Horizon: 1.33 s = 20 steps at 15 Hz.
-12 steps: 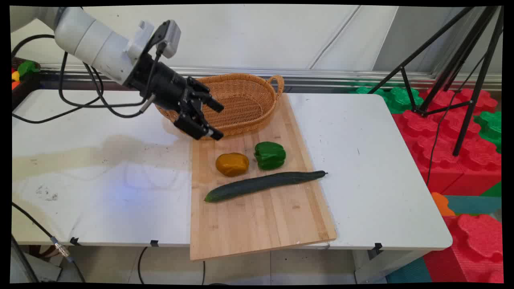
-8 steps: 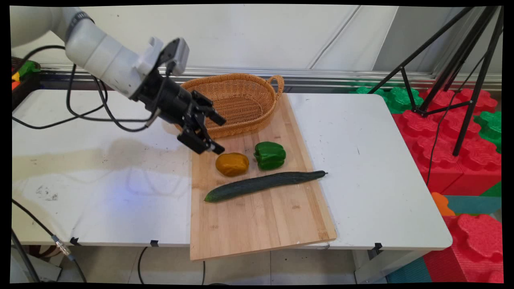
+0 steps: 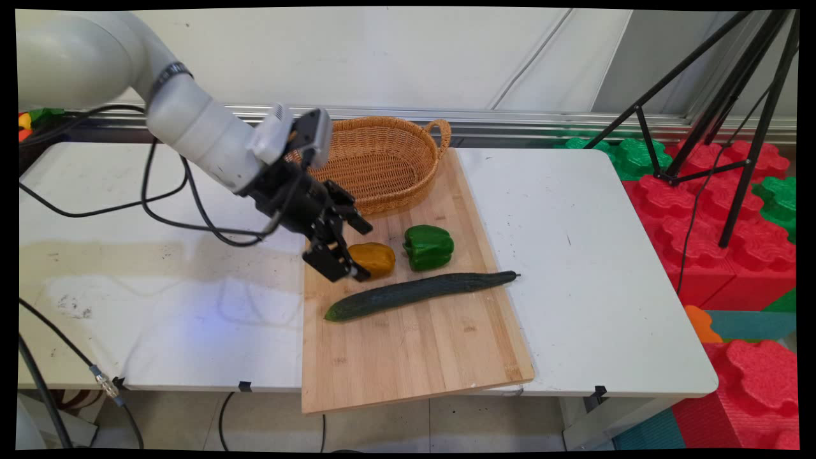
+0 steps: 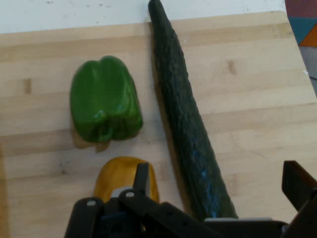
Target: Pick up the cucumber from the cutting board
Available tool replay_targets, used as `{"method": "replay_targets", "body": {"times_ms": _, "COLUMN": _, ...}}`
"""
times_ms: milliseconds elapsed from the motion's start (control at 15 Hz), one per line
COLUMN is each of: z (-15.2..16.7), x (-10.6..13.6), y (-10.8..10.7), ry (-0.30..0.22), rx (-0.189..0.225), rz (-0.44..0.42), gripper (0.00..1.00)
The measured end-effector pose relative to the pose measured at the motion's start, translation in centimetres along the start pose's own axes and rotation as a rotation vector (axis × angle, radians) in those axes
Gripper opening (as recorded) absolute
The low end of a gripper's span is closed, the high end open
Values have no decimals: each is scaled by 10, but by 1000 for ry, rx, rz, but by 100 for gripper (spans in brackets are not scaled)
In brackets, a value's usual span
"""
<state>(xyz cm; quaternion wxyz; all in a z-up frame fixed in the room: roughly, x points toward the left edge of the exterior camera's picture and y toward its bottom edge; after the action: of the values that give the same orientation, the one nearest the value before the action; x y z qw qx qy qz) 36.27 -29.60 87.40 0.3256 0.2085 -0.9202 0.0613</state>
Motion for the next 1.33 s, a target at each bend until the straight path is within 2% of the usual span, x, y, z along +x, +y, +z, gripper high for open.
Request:
{"method": "replay_targets", "body": {"times_ms": 533, "z": 55, "x": 7, "y": 12, "ry": -86, "rx": -17, "rz": 25, "gripper": 100}}
{"method": "replay_targets", "body": {"times_ms": 1333, "z": 98, "x": 11, "y": 17, "ry": -157, "rx": 5, "rz": 76, "gripper": 100}}
